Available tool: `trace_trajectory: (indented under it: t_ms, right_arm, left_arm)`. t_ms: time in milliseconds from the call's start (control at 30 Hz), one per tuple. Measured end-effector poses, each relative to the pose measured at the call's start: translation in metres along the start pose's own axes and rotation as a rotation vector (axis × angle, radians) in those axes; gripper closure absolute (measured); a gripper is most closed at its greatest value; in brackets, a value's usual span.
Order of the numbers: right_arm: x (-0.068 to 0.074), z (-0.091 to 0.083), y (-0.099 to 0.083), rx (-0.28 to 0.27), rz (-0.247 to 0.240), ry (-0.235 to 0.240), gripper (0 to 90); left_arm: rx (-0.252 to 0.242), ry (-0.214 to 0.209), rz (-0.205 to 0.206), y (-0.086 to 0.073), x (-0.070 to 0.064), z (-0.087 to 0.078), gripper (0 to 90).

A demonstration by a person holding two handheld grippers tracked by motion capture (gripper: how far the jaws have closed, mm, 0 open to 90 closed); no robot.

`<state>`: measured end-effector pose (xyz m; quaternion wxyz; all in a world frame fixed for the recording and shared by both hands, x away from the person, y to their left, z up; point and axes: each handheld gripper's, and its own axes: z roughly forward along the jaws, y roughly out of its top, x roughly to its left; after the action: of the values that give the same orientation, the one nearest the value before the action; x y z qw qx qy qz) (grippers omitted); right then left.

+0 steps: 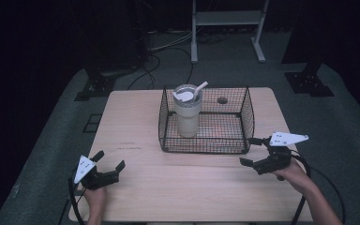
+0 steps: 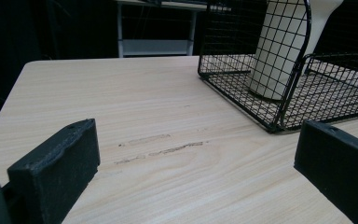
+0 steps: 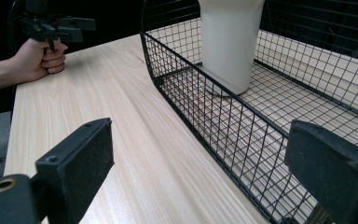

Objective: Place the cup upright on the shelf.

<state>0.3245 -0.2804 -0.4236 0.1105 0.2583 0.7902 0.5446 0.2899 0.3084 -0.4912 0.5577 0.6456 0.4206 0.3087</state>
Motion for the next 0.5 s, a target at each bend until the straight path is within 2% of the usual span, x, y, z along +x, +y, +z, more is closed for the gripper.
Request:
trace_trajectory:
  t_ms: [500]
  right_arm:
    - [0.003, -0.004, -0.024, 0.013, 0.024, -0.027, 7.2]
  left_arm:
    - [0.004, 0.001, 0.003, 0.0, 0.0, 0.0, 0.0]
